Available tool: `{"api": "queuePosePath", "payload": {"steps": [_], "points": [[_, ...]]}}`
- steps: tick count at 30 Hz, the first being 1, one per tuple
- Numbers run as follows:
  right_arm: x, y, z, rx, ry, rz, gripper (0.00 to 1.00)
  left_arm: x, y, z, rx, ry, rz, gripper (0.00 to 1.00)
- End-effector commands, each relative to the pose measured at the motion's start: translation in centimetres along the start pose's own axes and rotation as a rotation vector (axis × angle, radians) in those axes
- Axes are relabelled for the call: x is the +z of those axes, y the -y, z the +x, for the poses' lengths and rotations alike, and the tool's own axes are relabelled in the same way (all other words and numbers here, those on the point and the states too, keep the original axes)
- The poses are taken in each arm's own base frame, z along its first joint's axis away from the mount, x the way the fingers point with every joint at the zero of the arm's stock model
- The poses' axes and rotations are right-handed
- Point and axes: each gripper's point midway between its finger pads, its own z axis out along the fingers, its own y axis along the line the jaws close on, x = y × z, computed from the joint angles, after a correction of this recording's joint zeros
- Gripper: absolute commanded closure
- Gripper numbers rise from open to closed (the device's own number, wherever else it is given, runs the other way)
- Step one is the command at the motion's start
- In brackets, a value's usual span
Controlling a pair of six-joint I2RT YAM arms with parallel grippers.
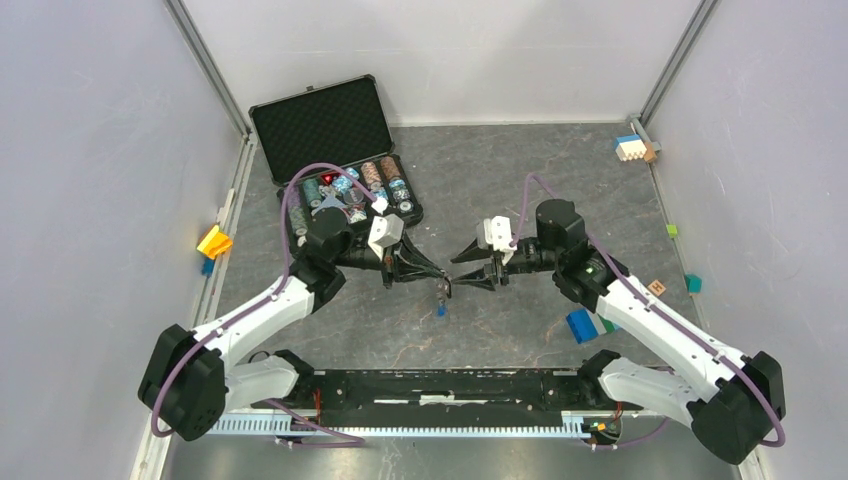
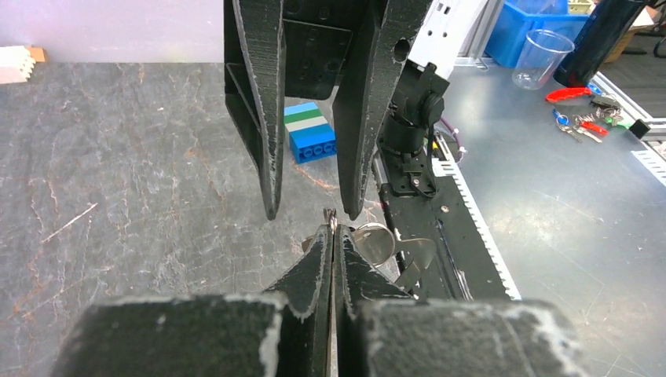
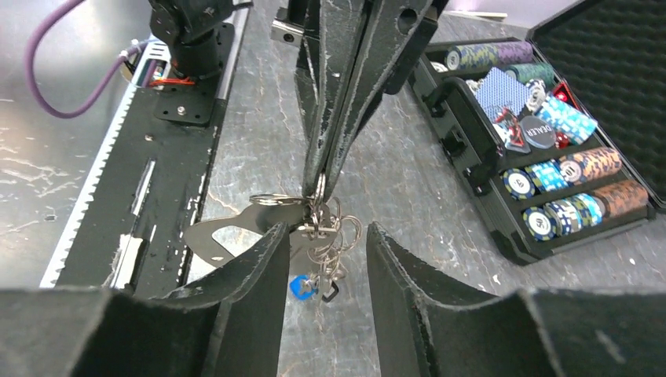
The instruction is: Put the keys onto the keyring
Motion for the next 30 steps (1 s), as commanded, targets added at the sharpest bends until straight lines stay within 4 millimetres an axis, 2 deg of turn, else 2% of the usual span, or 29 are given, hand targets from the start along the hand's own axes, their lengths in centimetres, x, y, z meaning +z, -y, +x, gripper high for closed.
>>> {"api": "queuePosePath", "payload": {"steps": [1, 15, 24, 28, 30], "points": [[0.3, -0.51, -1.6, -0.013, 0.069, -0.055, 0.55, -0.06, 0.48, -2.5, 0.084, 0.066, 0.012, 0.98], [0.82, -0.06, -1.28, 0.009, 0.073, -0.056, 0.73, -0.04, 0.09, -1.98, 0.078, 0.065, -0.011, 0.98], [1.02, -0.22, -0.95, 0.028, 0.078, -0.066, 0.79, -0.04, -0.04, -2.06, 0.082, 0.072, -0.019, 0.98], [1.02, -0.25, -0.83, 0.028, 0.078, -0.064, 0.85, -0.03, -0.2, -2.09, 0.084, 0.079, -0.029, 0.98], [1.01, -0.18, -0.89, 0.024, 0.078, -0.061, 0.92, -0.05, -0.25, -2.01, 0.084, 0.079, -0.032, 0.98]]}}
